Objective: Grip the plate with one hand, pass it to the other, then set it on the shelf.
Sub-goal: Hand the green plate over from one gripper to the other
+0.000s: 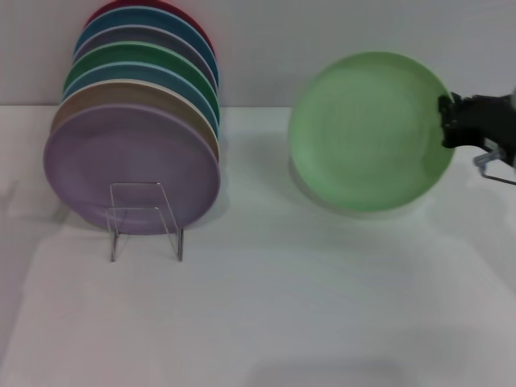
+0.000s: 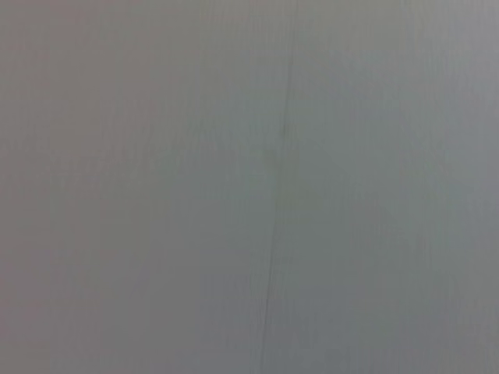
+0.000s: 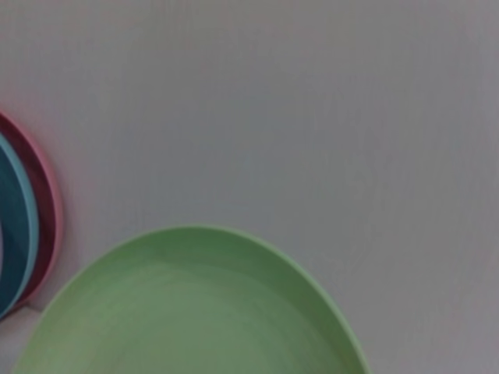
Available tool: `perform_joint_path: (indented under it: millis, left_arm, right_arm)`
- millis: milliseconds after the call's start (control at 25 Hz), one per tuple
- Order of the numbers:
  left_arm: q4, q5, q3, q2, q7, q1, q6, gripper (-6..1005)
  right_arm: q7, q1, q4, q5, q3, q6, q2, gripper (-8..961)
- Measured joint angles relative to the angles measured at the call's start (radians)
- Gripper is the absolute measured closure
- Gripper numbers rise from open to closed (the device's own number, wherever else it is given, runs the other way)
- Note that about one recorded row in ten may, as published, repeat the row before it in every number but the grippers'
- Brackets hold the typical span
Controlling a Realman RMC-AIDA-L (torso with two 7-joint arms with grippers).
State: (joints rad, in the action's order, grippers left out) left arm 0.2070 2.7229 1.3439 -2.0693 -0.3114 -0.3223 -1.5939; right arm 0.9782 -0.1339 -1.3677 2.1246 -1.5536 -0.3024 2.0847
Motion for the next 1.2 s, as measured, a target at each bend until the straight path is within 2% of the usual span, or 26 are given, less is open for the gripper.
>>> perform_joint_path:
  millis: [80, 120, 200, 440, 480, 520, 640, 680, 720, 840, 1000, 1080, 1200]
  left_arm:
    - [0.000, 0.001, -0.001, 0.000, -0.001, 0.001, 0.000, 248]
    - [0.000, 0.001, -0.001, 0.000, -0.001, 0.001, 0.000, 249]
    - [0.000, 0.001, -0.002, 0.000, -0.001, 0.001, -0.001, 250]
    - [0.000, 0.002, -0.002, 0.000, -0.002, 0.006, -0.001, 254]
    - [0.000, 0.002, -0.002, 0.000, -0.002, 0.007, -0.001, 254]
    - [0.000, 0.002, -0.002, 0.000, -0.002, 0.008, -0.001, 255]
    - [0.000, 0.001, -0.005, 0.000, -0.002, 0.010, -0.002, 257]
    - [0.000, 0.001, -0.005, 0.000, -0.002, 0.010, -0.002, 258]
    - [0.000, 0.001, -0.008, 0.000, -0.002, 0.011, -0.001, 258]
    - [0.000, 0.001, -0.026, 0.000, -0.002, 0.014, -0.001, 260]
    - [0.000, 0.001, -0.065, -0.002, -0.002, 0.018, -0.004, 263]
    - [0.000, 0.002, -0.107, -0.003, -0.003, 0.026, -0.024, 264]
    - [0.000, 0.002, -0.137, -0.004, -0.003, 0.032, -0.048, 266]
  right_arm:
    - [0.018, 0.015, 0.007, 0.006, 0.093, 0.143, -0.001, 927]
    - [0.018, 0.015, 0.007, 0.006, 0.093, 0.143, -0.001, 928]
    - [0.031, 0.028, 0.017, 0.007, 0.159, 0.250, -0.001, 929]
    - [0.034, 0.058, 0.090, 0.022, 0.370, 0.629, -0.006, 927]
    - [0.004, 0.055, 0.139, 0.021, 0.426, 0.740, -0.006, 927]
    - [0.004, 0.055, 0.139, 0.021, 0.426, 0.740, -0.006, 928]
    - [-0.086, 0.037, 0.226, 0.021, 0.503, 0.893, -0.006, 928]
    - [-0.172, 0.021, 0.296, 0.021, 0.554, 1.006, -0.006, 928]
    - [-0.172, 0.021, 0.296, 0.021, 0.554, 1.006, -0.006, 928]
    - [-0.310, -0.013, 0.409, 0.021, 0.623, 1.166, -0.006, 927]
    - [-0.503, -0.067, 0.563, 0.021, 0.707, 1.314, -0.005, 927]
    - [-0.621, -0.100, 0.672, 0.021, 0.780, 1.421, -0.005, 927]
    - [-0.670, -0.112, 0.725, 0.022, 0.818, 1.482, -0.003, 926]
